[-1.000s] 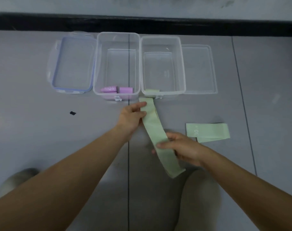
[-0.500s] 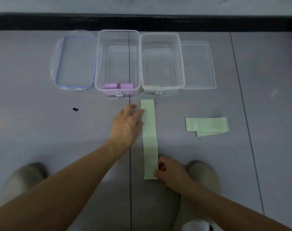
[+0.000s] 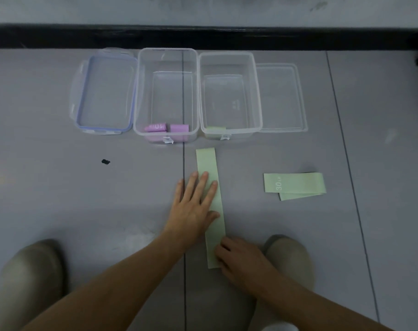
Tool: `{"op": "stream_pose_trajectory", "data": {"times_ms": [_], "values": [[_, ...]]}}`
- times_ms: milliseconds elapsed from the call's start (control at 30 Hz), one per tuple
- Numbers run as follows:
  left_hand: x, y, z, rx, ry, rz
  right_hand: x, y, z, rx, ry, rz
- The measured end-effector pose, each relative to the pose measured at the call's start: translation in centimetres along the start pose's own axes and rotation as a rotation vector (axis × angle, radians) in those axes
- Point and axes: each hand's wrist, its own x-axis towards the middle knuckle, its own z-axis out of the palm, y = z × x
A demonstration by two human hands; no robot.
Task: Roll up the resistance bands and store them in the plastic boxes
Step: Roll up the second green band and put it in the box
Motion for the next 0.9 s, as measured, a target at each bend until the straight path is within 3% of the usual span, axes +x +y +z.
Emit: {"op": "stream_pose_trajectory", "data": {"times_ms": [133, 267, 567, 900], "values": [[-4.6, 1.7, -0.1, -0.174, 0.153, 0.147, -0.3, -0.2, 0.1, -0.022, -0.019, 0.024], [-9.5, 2.2, 1.1, -0.337, 0.046, 0.209, -0.1, -0.3, 0.7, 0.023, -0.006, 0.087], [-11.1, 2.8, 1.3, -0.39, -0.056, 0.068, 0.1, -0.2, -0.1, 0.157, -0.018, 0.114], [-10.9, 3.9, 1.6, -0.482, -0.031, -0.077, 0.0, 0.4, 0.5, 0.126, -0.001, 0.09]]}}
